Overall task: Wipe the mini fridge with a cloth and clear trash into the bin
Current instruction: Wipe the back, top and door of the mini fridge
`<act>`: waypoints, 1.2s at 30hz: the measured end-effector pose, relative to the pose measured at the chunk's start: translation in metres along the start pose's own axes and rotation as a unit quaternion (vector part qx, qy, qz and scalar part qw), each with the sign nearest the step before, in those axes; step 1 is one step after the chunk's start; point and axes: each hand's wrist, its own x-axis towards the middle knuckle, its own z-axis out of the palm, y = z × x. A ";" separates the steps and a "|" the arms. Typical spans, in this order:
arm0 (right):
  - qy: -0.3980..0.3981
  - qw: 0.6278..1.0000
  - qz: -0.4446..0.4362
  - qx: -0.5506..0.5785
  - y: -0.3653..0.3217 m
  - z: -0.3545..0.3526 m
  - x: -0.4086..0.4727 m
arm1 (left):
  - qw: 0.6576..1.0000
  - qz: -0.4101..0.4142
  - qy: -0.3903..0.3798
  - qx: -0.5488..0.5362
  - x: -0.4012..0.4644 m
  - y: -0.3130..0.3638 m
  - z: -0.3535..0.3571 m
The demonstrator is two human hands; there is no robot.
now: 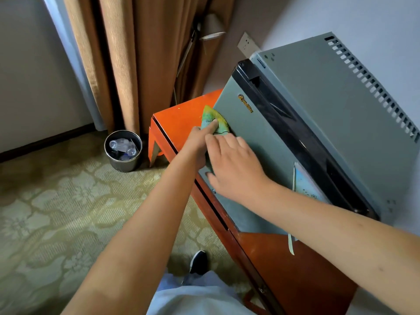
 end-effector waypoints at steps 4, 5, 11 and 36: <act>-0.072 0.992 -0.005 -0.099 -0.015 0.039 -0.003 | 0.996 -0.077 -0.020 -0.040 0.009 -0.028 -0.012; -0.092 0.989 -0.006 -0.118 -0.017 0.046 -0.006 | 0.993 -0.108 -0.016 -0.051 0.009 -0.037 -0.013; -0.071 0.991 -0.012 -0.113 -0.006 0.029 -0.034 | 0.989 -0.092 -0.095 -0.062 -0.015 -0.044 -0.004; -0.097 0.994 0.038 -0.035 -0.015 0.062 0.054 | 0.995 0.073 0.051 0.040 0.046 -0.044 -0.030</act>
